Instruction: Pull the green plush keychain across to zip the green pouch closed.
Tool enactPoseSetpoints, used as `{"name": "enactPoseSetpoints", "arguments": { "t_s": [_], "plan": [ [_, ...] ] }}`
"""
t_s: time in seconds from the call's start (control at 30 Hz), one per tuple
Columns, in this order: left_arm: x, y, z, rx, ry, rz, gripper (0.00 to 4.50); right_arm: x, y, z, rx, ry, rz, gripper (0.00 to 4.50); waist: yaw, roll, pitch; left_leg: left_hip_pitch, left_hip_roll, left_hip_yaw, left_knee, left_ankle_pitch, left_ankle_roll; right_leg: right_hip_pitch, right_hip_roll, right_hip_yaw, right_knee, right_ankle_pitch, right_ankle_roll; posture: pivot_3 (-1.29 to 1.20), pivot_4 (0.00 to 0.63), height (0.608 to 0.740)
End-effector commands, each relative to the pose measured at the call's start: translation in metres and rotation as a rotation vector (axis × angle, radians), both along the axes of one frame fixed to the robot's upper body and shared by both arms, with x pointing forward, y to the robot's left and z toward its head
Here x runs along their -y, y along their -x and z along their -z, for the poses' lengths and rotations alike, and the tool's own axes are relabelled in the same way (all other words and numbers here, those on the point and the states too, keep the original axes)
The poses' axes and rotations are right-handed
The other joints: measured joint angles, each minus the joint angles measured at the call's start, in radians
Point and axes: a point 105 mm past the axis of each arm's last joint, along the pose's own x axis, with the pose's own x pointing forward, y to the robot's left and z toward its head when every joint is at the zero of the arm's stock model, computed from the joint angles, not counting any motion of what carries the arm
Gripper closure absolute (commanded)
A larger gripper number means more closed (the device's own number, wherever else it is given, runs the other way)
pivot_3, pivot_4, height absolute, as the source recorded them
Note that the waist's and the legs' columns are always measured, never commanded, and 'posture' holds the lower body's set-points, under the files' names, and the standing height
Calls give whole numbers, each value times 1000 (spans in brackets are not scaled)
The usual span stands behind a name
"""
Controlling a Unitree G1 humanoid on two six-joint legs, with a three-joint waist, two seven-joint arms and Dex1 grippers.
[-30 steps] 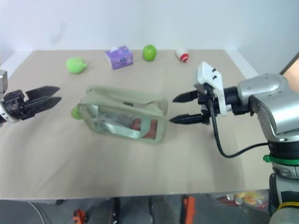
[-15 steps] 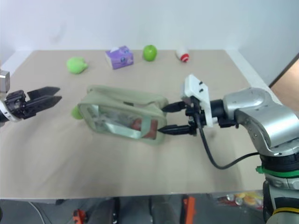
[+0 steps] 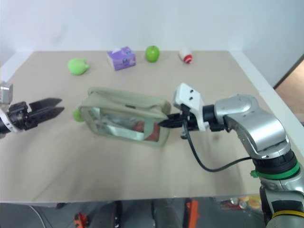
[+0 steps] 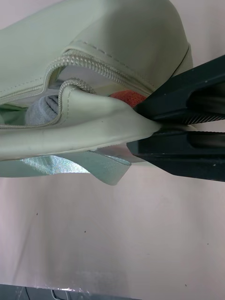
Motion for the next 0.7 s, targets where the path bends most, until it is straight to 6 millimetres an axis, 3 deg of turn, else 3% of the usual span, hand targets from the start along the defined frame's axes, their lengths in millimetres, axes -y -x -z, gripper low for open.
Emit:
{"name": "enactPoseSetpoints", "arguments": {
  "t_s": [0.03, 0.67, 0.7],
  "plan": [
    [2, 3, 3, -8, -88, 8, 0, -1, 3, -7, 41, 3, -24, 4463, 2, 0, 0, 0, 0, 0, 0, 0, 0, 0, 0, 0, 0, 0, 0, 0, 150, 740],
    [29, -20, 15, 4, -136, 32, 0, -1, 9, -7, 39, -4, -26, 4463, 2, -1, -1, 0, 0, 0, 2, 0, 0, 0, 0, 0, 0, 1, 1, 0, 150, 740],
    [29, -21, 15, 2, -129, 31, 417, -1, 9, -7, 39, -5, -24, 4500, 2, -1, -1, 0, 0, 0, 2, 0, 0, 0, 0, 0, 0, 1, 1, 0, 150, 740]
  ]
}}
